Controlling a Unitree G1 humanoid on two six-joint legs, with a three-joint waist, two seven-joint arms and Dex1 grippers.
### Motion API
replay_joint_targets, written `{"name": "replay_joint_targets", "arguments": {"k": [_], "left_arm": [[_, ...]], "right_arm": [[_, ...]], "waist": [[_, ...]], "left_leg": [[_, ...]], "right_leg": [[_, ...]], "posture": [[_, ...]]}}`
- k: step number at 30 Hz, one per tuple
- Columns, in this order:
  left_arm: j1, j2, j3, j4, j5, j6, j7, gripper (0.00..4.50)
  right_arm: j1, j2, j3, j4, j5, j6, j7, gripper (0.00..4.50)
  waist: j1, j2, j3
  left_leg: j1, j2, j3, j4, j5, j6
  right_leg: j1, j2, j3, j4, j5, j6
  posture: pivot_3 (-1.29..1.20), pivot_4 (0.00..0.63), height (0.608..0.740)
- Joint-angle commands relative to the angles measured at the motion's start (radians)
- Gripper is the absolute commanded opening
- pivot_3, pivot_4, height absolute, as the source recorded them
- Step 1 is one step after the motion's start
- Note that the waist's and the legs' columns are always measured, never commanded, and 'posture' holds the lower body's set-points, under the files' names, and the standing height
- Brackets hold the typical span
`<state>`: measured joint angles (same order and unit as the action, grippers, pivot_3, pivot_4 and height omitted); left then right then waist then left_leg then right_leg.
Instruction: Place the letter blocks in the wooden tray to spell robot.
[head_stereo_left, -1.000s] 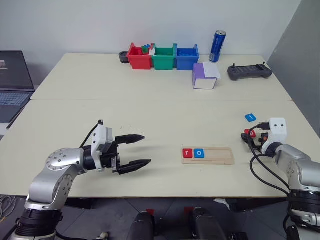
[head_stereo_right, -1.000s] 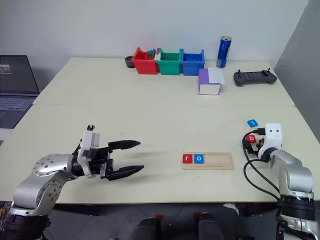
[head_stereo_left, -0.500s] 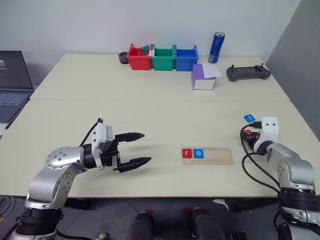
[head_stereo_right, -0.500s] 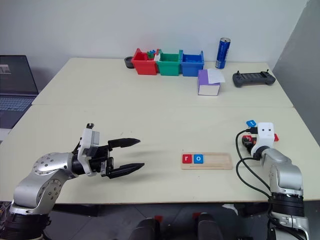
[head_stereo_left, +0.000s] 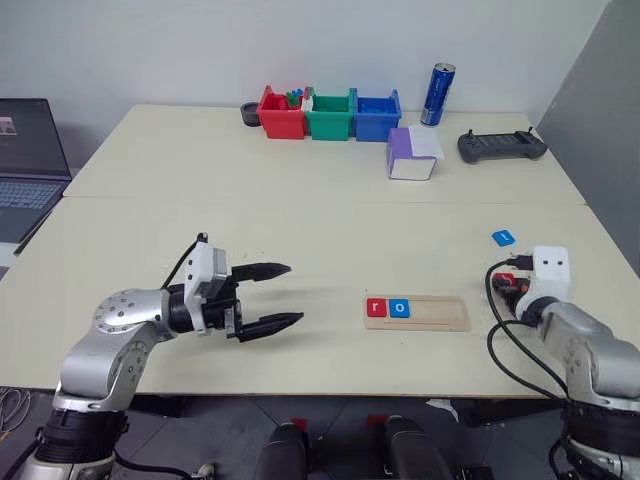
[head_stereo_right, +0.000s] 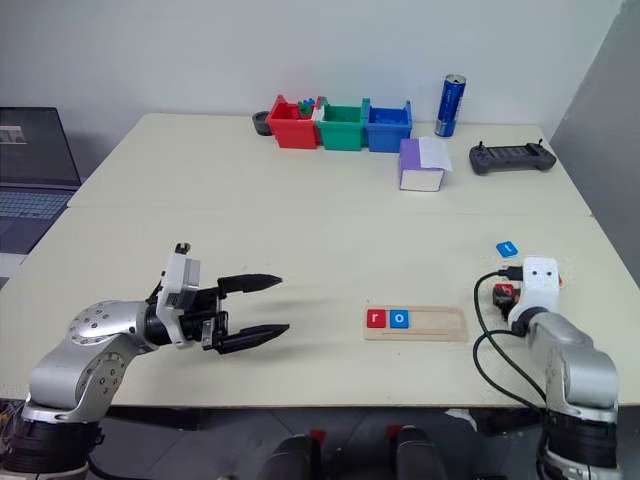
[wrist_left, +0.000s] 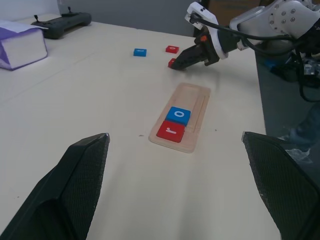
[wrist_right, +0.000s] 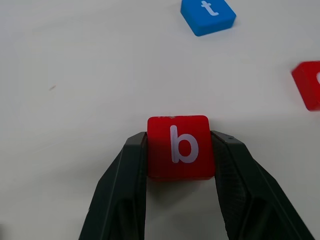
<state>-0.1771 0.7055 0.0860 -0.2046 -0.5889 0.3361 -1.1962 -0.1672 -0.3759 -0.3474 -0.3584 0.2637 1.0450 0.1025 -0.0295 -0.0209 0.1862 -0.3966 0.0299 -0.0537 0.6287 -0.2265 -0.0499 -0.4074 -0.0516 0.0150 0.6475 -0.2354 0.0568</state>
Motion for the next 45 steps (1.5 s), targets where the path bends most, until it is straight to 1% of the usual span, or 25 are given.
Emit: {"name": "replay_joint_targets", "arguments": {"k": [1,5,13,16,21,23,24,30,31,33,36,39,41,42,43,45], "left_arm": [[-0.029,-0.007,-0.01,0.009,0.001,-0.022,-0.021,4.5],[-0.051,-0.009,-0.024,0.028,0.005,-0.024,-0.035,4.5],[-0.071,-0.007,-0.029,0.05,0.008,-0.028,-0.046,4.5],[-0.068,-0.009,-0.035,0.043,0.007,-0.023,-0.045,4.5],[-0.052,-0.001,-0.065,0.051,0.055,-0.061,-0.063,4.5],[-0.05,0.0,-0.067,0.049,0.06,-0.067,-0.067,4.5],[-0.051,0.0,-0.068,0.051,0.062,-0.068,-0.068,4.5],[-0.046,0.018,-0.075,0.063,0.103,-0.103,-0.08,4.5],[-0.046,0.023,-0.079,0.068,0.114,-0.113,-0.085,4.5],[-0.047,0.025,-0.082,0.073,0.125,-0.127,-0.089,4.5],[-0.05,0.032,-0.088,0.079,0.142,-0.142,-0.1,4.5],[-0.047,0.044,-0.091,0.079,0.16,-0.156,-0.112,4.5],[-0.049,0.044,-0.089,0.079,0.162,-0.161,-0.11,4.5],[-0.052,0.043,-0.09,0.081,0.163,-0.163,-0.109,4.5],[-0.052,0.043,-0.091,0.081,0.163,-0.164,-0.109,4.5],[-0.05,0.041,-0.096,0.081,0.165,-0.172,-0.11,4.5]], "right_arm": [[0.094,0.008,-0.055,-0.156,0.021,0.046,0.001,1.46],[0.171,-0.004,-0.086,-0.163,0.032,0.014,0.035,1.46],[0.267,-0.012,-0.066,-0.175,0.069,-0.02,0.122,1.46],[0.274,-0.015,-0.056,-0.175,0.072,-0.023,0.129,1.46],[0.23,-0.025,-0.04,-0.123,0.061,-0.034,0.121,1.46],[0.223,-0.031,-0.028,-0.123,0.062,-0.04,0.125,2.19],[0.22,-0.033,-0.023,-0.123,0.063,-0.039,0.126,2.45],[0.22,-0.051,0.005,-0.138,0.088,-0.033,0.157,4.35],[0.221,-0.06,0.009,-0.142,0.09,-0.034,0.165,4.46],[0.222,-0.093,0.011,-0.143,0.085,-0.044,0.187,4.46],[0.217,-0.163,-0.038,-0.116,0.105,-0.063,0.254,4.46],[0.239,-0.275,-0.113,-0.068,0.171,-0.136,0.434,4.46],[0.253,-0.354,-0.129,-0.023,0.187,-0.207,0.55,4.46],[0.257,-0.383,-0.13,-0.003,0.195,-0.237,0.597,4.46],[0.258,-0.424,-0.12,0.032,0.202,-0.292,0.68,4.46],[0.247,-0.502,-0.073,0.12,0.183,-0.413,0.825,4.46]], "waist": [[0.002,0.0,0.0],[0.0,0.0,0.0],[-0.002,0.0,0.0],[-0.002,0.0,0.0],[-0.004,-0.001,-0.001],[-0.004,-0.001,-0.001],[-0.004,-0.001,-0.001],[-0.004,-0.001,-0.001],[-0.004,-0.001,-0.001],[-0.004,-0.001,-0.001],[-0.001,-0.001,-0.001],[0.0,-0.001,-0.001],[0.0,-0.001,-0.001],[0.0,-0.001,-0.001],[0.0,-0.001,-0.001],[-0.002,-0.001,-0.001]], "left_leg": [[0.0,0.0,0.0,0.0,0.0,0.0],[0.0,0.0,0.0,0.0,0.0,0.0],[0.001,0.001,0.0,0.0,0.0,0.0],[0.0,0.001,0.0,0.0,0.0,0.0],[0.001,0.001,0.0,0.0,0.0,0.0],[0.001,0.001,0.0,0.0,0.0,0.0],[0.001,0.001,0.0,0.0,0.0,0.0],[0.001,0.001,0.0,0.0,0.0,0.0],[0.001,0.001,0.0,0.0,0.0,0.0],[0.001,0.001,0.0,0.0,0.0,0.0],[0.001,0.001,0.0,0.0,0.0,0.0],[0.0,0.001,0.0,0.0,0.0,0.0],[-0.001,0.001,0.0,0.0,0.0,0.0],[-0.001,0.001,0.0,0.0,0.0,0.0],[-0.001,0.001,0.0,0.0,0.0,0.0],[-0.001,0.001,0.001,0.0,-0.001,0.001]], "right_leg": [[0.0,0.0,0.0,0.0,0.0,0.0],[0.0,0.0,0.0,-0.001,0.0,-0.001],[0.0,0.0,0.0,0.0,-0.001,-0.001],[0.0,0.0,0.0,-0.001,-0.001,-0.001],[0.0,0.0,0.0,-0.001,-0.001,-0.001],[0.0,0.0,0.0,-0.001,-0.001,-0.001],[0.0,0.0,0.0,-0.001,-0.001,-0.001],[0.0,0.001,0.0,-0.001,-0.001,-0.001],[0.0,0.001,0.0,-0.001,-0.001,-0.001],[0.0,0.001,0.0,-0.001,-0.001,-0.001],[0.0,0.0,0.0,-0.001,-0.001,-0.001],[0.0,0.0,0.0,-0.002,-0.001,-0.001],[0.0,0.0,0.0,-0.003,-0.001,-0.001],[0.0,0.0,0.0,-0.003,-0.001,-0.001],[0.0,0.0,0.0,-0.003,-0.001,-0.001],[0.0,0.0,0.0,-0.003,-0.001,-0.001]], "posture": [[0.0,0.15,0.74],[0.0,0.15,0.74],[0.0,0.15,0.74],[0.0,0.15,0.74],[0.0,0.15,0.74],[0.0,0.15,0.74],[0.0,0.15,0.74],[0.0,0.15,0.74],[0.0,0.15,0.74],[0.0,0.15,0.74],[0.0,0.15,0.74],[0.0,0.15,0.74],[0.0,0.15,0.74],[0.0,0.15,0.74],[0.0,0.15,0.74],[0.0,0.15,0.74]]}}
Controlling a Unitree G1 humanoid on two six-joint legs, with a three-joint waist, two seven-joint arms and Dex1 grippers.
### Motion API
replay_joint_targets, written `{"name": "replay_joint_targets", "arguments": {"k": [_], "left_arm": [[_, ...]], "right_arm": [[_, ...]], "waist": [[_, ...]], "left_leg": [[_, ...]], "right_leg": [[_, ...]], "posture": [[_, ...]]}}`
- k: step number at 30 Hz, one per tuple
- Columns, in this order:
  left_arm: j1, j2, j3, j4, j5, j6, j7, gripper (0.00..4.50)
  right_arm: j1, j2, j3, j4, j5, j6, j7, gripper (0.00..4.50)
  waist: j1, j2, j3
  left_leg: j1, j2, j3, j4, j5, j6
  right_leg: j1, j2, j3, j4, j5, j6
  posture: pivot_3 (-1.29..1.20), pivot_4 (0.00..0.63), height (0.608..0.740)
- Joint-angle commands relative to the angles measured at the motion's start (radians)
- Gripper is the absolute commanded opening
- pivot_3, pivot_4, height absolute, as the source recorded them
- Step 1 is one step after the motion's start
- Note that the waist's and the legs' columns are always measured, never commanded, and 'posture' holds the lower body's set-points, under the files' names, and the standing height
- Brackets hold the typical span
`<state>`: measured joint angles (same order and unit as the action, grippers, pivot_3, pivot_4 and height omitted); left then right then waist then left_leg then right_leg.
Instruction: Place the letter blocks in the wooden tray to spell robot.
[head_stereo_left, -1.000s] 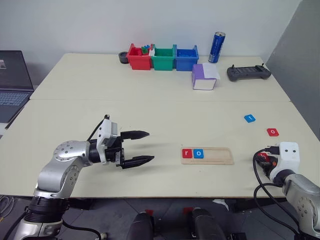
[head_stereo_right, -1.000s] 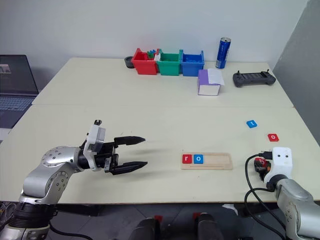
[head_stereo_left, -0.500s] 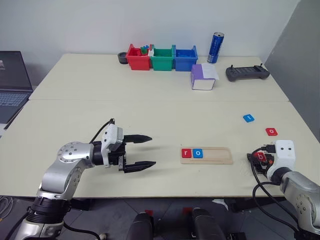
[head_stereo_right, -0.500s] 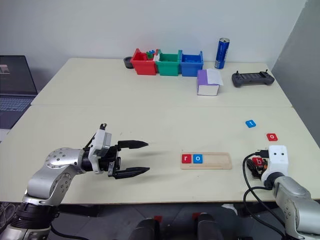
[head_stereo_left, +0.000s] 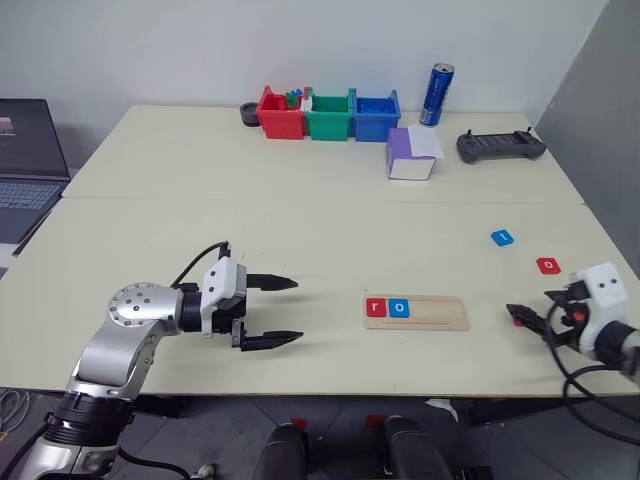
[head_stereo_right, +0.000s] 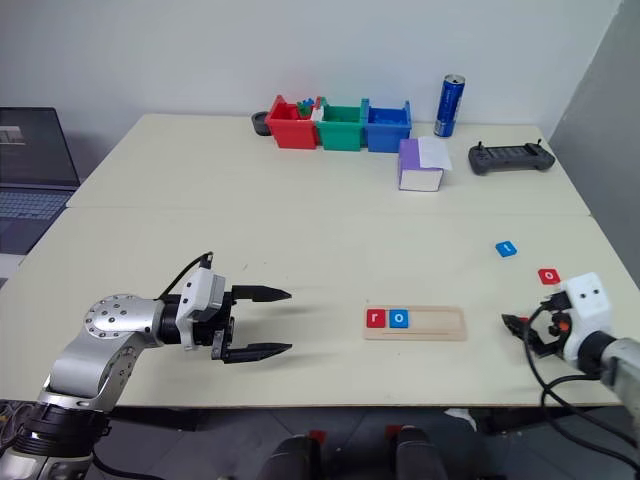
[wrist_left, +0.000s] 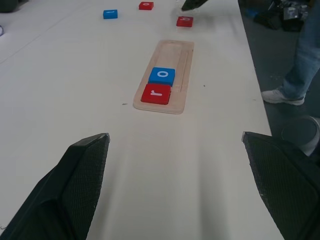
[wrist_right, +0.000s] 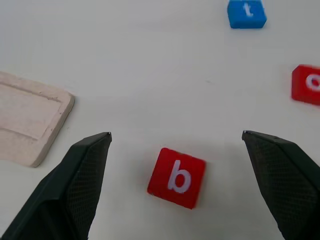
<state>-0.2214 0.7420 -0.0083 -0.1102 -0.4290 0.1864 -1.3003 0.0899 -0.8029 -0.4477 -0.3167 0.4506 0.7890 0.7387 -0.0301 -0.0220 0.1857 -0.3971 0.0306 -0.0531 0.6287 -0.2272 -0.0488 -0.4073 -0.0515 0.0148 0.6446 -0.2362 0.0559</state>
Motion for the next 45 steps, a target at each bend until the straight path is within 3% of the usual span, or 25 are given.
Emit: {"name": "replay_joint_targets", "arguments": {"k": [1,8,16,23,30,39,45], "left_arm": [[-0.004,0.004,-0.004,-0.013,0.007,-0.027,-0.007,4.5],[-0.007,0.013,-0.005,0.003,0.034,-0.06,-0.003,4.5],[0.028,0.023,0.019,-0.02,0.033,-0.065,0.019,4.5],[0.059,0.032,0.033,-0.043,0.031,-0.065,0.039,4.5],[0.075,0.034,0.052,-0.059,0.01,-0.047,0.049,4.5],[0.076,0.037,0.055,-0.049,0.018,-0.048,0.045,4.5],[0.067,0.039,0.052,-0.042,0.023,-0.05,0.043,4.5]], "right_arm": [[-0.018,-0.112,0.058,0.125,-0.029,-0.228,0.251,4.46],[-0.253,-0.283,0.312,0.525,-0.162,-0.57,0.623,4.46],[-0.609,-0.27,0.522,0.997,-0.351,-0.953,0.827,4.46],[-0.757,-0.235,0.603,1.236,-0.451,-1.15,0.844,4.46],[-0.743,-0.25,0.637,1.261,-0.452,-1.194,0.876,4.46],[-0.718,-0.212,0.647,1.283,-0.499,-1.231,0.807,4.46],[-0.716,-0.185,0.651,1.32,-0.517,-1.245,0.777,2.54]], "waist": [[-0.003,0.0,0.0],[-0.004,0.0,0.0],[-0.003,0.002,0.001],[-0.003,0.002,0.001],[-0.002,0.003,0.002],[-0.003,0.002,0.002],[-0.009,-0.004,-0.002]], "left_leg": [[0.0,0.0,0.0,0.0,0.0,0.0],[0.002,0.0,0.002,0.001,0.0,0.0],[0.001,0.0,0.002,0.0,0.0,0.0],[0.001,0.0,0.002,0.0,0.0,0.0],[0.002,0.0,0.002,0.0,0.0,0.0],[0.003,0.0,0.002,0.0,0.0,0.0],[0.007,0.0,0.003,0.001,0.0,0.0]], "right_leg": [[0.0,0.0,0.0,0.0,0.0,0.0],[0.0,0.0,0.001,0.001,0.0,0.001],[0.0,0.0,0.001,0.001,0.002,0.003],[0.0,0.0,0.001,0.001,0.002,0.003],[0.0,0.0,0.002,0.002,0.003,0.003],[0.001,0.0,0.002,0.002,0.003,0.003],[0.005,0.0,0.003,0.002,0.002,-0.001]], "posture": [[0.0,0.15,0.74],[0.0,0.15,0.74],[0.0,0.15,0.74],[0.0,0.15,0.74],[0.0,0.15,0.74],[0.0,0.15,0.74],[0.0,0.15,0.74]]}}
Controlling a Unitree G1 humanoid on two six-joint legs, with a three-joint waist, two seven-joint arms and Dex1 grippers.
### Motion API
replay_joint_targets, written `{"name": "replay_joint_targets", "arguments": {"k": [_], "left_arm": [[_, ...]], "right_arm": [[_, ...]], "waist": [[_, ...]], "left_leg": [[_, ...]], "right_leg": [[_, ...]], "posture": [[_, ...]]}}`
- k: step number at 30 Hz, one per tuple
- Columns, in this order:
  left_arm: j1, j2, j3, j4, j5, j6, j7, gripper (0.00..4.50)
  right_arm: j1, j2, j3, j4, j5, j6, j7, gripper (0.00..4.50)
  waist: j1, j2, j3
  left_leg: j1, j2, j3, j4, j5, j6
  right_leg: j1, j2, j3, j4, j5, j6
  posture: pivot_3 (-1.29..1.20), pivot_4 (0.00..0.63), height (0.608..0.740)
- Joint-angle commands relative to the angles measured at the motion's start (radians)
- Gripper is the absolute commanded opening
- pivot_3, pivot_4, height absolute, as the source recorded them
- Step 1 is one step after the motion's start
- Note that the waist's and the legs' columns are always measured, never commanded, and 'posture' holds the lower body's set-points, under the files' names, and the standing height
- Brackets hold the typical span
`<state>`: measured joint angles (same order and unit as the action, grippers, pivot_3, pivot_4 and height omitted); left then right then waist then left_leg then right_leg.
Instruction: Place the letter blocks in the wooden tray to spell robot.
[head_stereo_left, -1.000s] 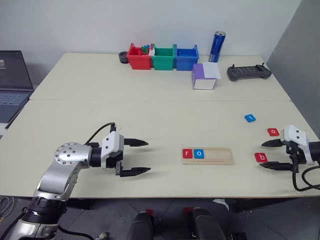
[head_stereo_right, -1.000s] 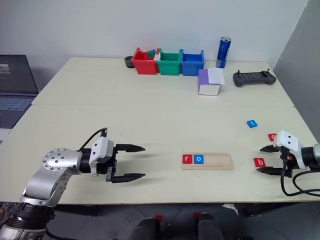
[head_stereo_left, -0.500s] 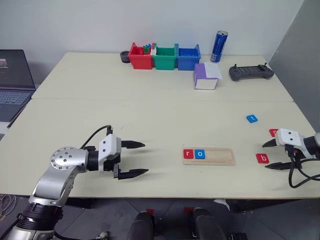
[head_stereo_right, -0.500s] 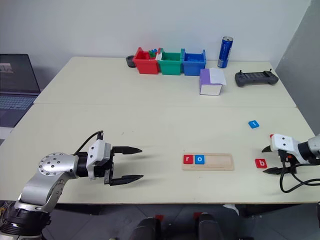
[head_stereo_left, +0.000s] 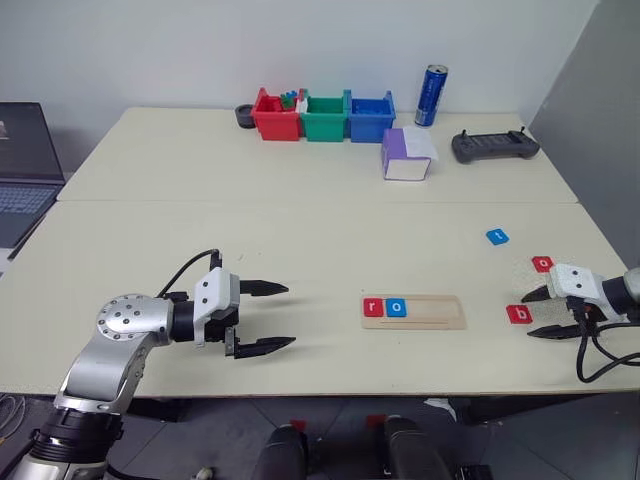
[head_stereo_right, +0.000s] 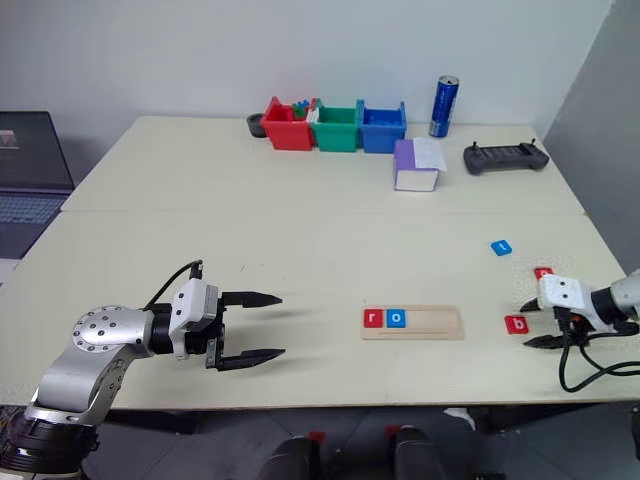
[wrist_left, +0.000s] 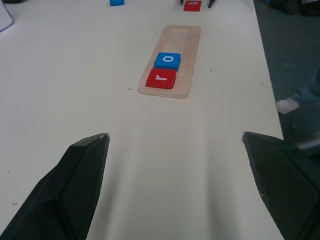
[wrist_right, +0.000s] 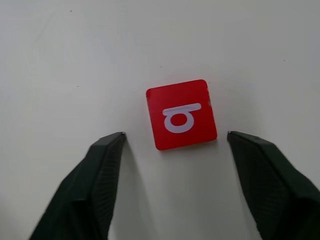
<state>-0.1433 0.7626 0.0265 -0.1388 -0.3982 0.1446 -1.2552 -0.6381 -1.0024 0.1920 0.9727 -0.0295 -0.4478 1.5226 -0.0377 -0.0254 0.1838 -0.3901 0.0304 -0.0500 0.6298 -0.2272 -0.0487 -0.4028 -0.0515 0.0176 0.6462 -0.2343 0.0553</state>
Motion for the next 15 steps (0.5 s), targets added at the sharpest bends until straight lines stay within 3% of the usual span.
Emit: {"name": "replay_joint_targets", "arguments": {"k": [1,4,8,15], "left_arm": [[-0.011,0.018,0.018,-0.014,-0.007,-0.008,-0.002,4.5],[-0.016,0.019,0.018,-0.012,-0.008,-0.007,-0.003,4.5],[-0.023,0.017,0.015,-0.009,-0.008,-0.004,-0.004,4.5],[-0.028,0.014,0.01,-0.013,-0.007,0.001,0.001,4.5]], "right_arm": [[0.013,0.015,0.011,0.031,-0.036,-0.008,-0.004,2.25],[0.008,0.019,0.007,0.034,-0.036,-0.001,-0.01,1.22],[-0.01,0.023,-0.003,0.028,-0.029,0.021,-0.008,0.02],[-0.036,-0.02,0.006,-0.019,-0.039,0.11,0.046,0.02]], "waist": [[-0.003,-0.002,0.0],[-0.005,-0.003,0.0],[-0.006,-0.003,0.0],[-0.007,-0.002,0.001]], "left_leg": [[0.001,0.0,0.0,0.001,0.0,0.0],[0.014,0.0,0.001,0.001,0.0,0.0],[0.016,0.0,0.001,0.001,0.0,0.0],[0.015,0.0,0.001,0.0,0.0,0.0]], "right_leg": [[0.001,0.0,0.0,0.0,0.001,0.0],[0.014,-0.001,0.001,-0.001,0.002,0.001],[0.015,-0.001,0.001,-0.001,0.002,0.001],[0.014,-0.001,0.001,-0.001,0.001,0.0]], "posture": [[0.0,0.15,0.74],[0.0,0.15,0.74],[0.0,0.15,0.74],[0.0,0.15,0.74]]}}
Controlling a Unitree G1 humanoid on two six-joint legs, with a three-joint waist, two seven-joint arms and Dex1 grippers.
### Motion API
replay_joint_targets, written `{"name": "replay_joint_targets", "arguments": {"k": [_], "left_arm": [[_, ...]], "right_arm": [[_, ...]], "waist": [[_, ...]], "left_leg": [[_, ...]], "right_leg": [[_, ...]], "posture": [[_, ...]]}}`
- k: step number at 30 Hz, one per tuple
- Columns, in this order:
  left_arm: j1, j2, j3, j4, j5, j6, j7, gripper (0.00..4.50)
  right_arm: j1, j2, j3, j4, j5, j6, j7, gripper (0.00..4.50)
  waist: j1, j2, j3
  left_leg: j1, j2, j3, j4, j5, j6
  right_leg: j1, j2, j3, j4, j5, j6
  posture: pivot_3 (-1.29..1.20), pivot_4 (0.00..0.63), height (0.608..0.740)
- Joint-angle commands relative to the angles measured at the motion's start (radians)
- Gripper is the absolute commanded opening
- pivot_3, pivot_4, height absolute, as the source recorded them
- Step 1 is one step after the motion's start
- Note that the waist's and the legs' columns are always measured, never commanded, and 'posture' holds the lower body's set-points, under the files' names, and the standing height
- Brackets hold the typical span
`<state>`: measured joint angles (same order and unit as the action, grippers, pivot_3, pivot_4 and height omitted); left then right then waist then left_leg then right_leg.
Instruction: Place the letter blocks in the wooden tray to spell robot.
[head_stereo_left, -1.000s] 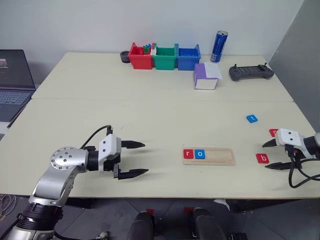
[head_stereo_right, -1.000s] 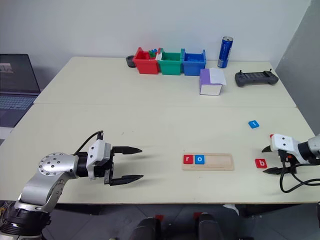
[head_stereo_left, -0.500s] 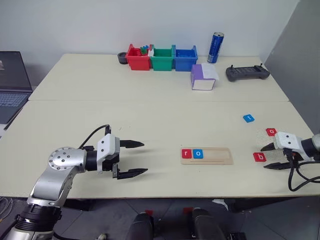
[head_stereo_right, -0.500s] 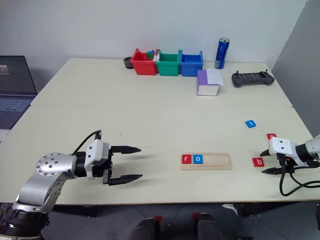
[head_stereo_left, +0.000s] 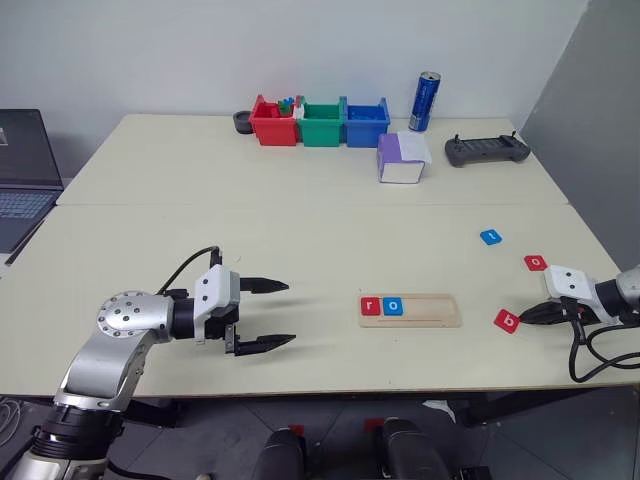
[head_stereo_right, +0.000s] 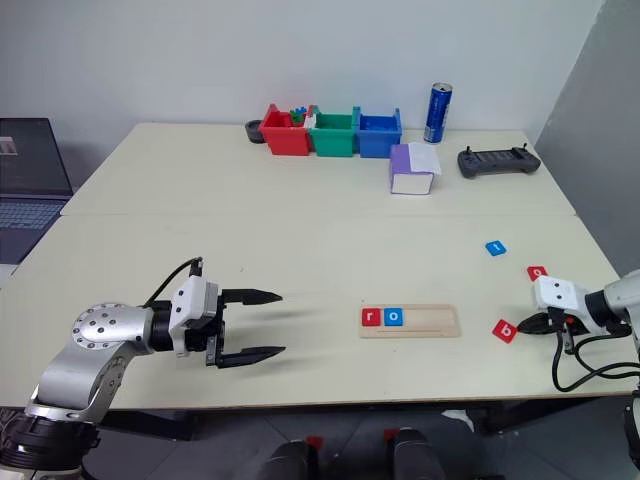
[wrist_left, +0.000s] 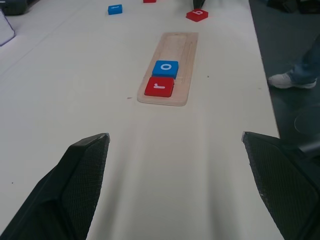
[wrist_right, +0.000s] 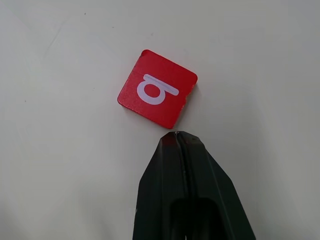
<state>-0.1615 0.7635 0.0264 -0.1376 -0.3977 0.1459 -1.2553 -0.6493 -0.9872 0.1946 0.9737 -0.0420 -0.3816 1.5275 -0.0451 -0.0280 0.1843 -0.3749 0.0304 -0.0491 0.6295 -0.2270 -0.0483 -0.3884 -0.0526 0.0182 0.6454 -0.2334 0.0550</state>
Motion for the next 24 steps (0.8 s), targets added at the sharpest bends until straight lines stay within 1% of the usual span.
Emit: {"name": "replay_joint_targets", "arguments": {"k": [1,4,5,7,8,11,13,17,18,19,21,24], "left_arm": [[-0.009,0.013,0.01,-0.015,-0.008,0.001,0.002,4.5],[-0.006,0.014,0.012,-0.017,-0.008,0.002,0.003,4.5],[-0.005,0.015,0.013,-0.016,-0.008,0.002,0.003,4.5],[-0.002,0.015,0.015,-0.018,-0.007,0.002,0.005,4.5],[-0.001,0.016,0.016,-0.018,-0.007,0.002,0.005,4.5],[-0.001,0.013,0.016,-0.017,-0.007,0.001,0.007,4.5],[-0.004,0.009,0.012,-0.013,-0.006,0.0,0.009,4.5],[-0.011,0.0,0.002,-0.009,-0.005,-0.001,0.01,4.5],[-0.013,-0.001,0.0,-0.008,-0.005,-0.001,0.01,4.5],[-0.017,-0.002,-0.002,-0.004,-0.004,-0.002,0.008,4.5],[-0.025,-0.002,-0.004,0.004,-0.003,-0.003,0.004,4.5],[-0.032,0.001,-0.005,0.012,-0.004,-0.004,-0.001,4.5]], "right_arm": [[-0.036,-0.05,0.002,-0.03,-0.025,0.078,0.06,0.02],[-0.04,-0.114,0.028,-0.098,0.038,0.177,0.087,0.02],[-0.029,-0.142,0.04,-0.141,0.077,0.223,0.087,0.39],[0.006,-0.194,0.05,-0.232,0.16,0.308,0.087,0.93],[0.028,-0.212,0.032,-0.277,0.198,0.342,0.087,1.28],[0.127,-0.254,-0.04,-0.418,0.293,0.439,0.087,2.31],[0.225,-0.274,-0.103,-0.532,0.342,0.513,0.067,3.02],[0.416,-0.275,-0.227,-0.74,0.4,0.632,-0.04,4.45],[0.453,-0.268,-0.251,-0.78,0.393,0.639,-0.074,4.45],[0.472,-0.248,-0.267,-0.805,0.366,0.652,-0.146,4.45],[0.49,-0.219,-0.293,-0.84,0.343,0.713,-0.254,4.45],[0.538,-0.192,-0.346,-0.922,0.378,0.818,-0.316,4.45]], "waist": [[0.0,0.001,0.001],[0.004,0.007,0.004],[0.006,0.01,0.005],[0.01,0.011,0.005],[0.012,0.011,0.005],[0.013,0.011,0.005],[0.014,0.011,0.005],[0.015,0.011,0.005],[0.015,0.011,0.005],[0.014,0.011,0.005],[0.012,0.011,0.005],[0.014,0.011,0.005]], "left_leg": [[0.0,0.0,0.0,0.0,0.0,0.0],[-0.003,-0.001,0.0,0.0,0.0,0.0],[-0.004,-0.001,0.0,0.0,0.0,0.0],[-0.007,-0.001,0.0,0.0,0.0,0.0],[-0.007,-0.001,0.0,-0.001,0.0,0.0],[-0.008,0.0,-0.001,-0.002,0.0,0.001],[-0.008,0.0,-0.001,-0.002,-0.001,0.001],[-0.009,-0.001,-0.001,-0.002,-0.001,0.001],[-0.009,-0.001,-0.001,-0.001,-0.001,0.001],[-0.01,-0.001,-0.001,-0.001,-0.001,0.001],[-0.01,0.0,0.0,-0.001,-0.001,0.001],[-0.011,0.0,0.0,-0.001,-0.001,0.001]], "right_leg": [[0.0,0.0,0.0,0.0,0.0,0.0],[-0.002,0.0,0.0,0.0,0.0,0.0],[-0.003,0.0,0.0,0.0,0.0,0.0],[-0.007,0.0,0.0,0.001,0.0,-0.001],[-0.008,0.0,-0.001,0.001,-0.001,-0.002],[-0.008,0.0,-0.001,0.001,-0.003,-0.004],[-0.008,0.0,-0.001,0.001,-0.003,-0.004],[-0.009,0.0,-0.001,0.001,-0.003,-0.003],[-0.009,0.0,-0.001,0.001,-0.003,-0.003],[-0.01,0.0,-0.001,0.001,-0.003,-0.003],[-0.01,0.0,-0.001,0.001,-0.003,-0.002],[-0.011,0.0,-0.001,0.001,-0.002,-0.001]], "posture": [[0.0,0.15,0.74],[0.0,0.15,0.74],[0.0,0.15,0.74],[0.0,0.15,0.74],[0.0,0.15,0.74],[0.0,0.15,0.74],[0.0,0.15,0.74],[0.0,0.15,0.74],[0.0,0.15,0.74],[0.0,0.15,0.74],[0.0,0.15,0.74],[0.0,0.15,0.74]]}}
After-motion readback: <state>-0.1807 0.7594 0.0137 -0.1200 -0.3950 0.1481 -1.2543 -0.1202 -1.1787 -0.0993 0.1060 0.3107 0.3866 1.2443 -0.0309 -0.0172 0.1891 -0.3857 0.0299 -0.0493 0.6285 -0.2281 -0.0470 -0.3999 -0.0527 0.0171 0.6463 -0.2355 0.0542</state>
